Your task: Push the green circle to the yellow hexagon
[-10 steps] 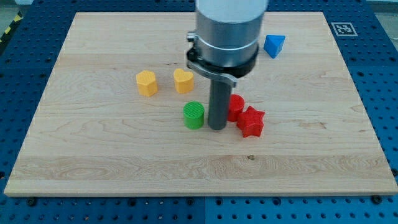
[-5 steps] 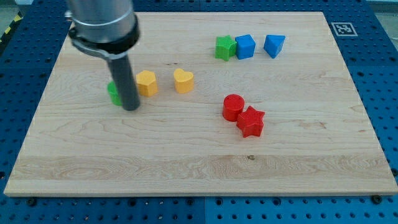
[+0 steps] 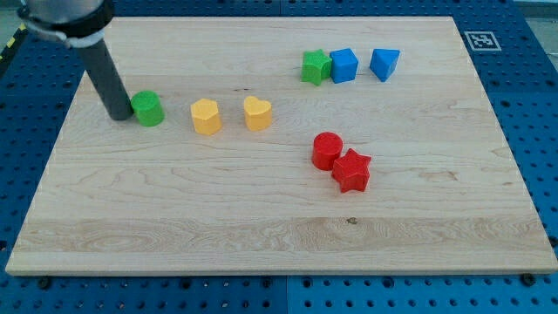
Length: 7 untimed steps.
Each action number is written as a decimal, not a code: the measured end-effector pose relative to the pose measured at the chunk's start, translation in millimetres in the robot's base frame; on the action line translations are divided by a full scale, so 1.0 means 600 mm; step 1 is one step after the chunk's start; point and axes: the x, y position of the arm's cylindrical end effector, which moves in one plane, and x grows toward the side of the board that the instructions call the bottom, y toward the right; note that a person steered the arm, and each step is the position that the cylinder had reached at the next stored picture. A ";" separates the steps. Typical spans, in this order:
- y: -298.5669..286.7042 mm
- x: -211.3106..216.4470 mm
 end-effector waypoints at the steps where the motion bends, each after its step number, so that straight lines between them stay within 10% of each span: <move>1: -0.002 -0.022; 7: 0.045 0.018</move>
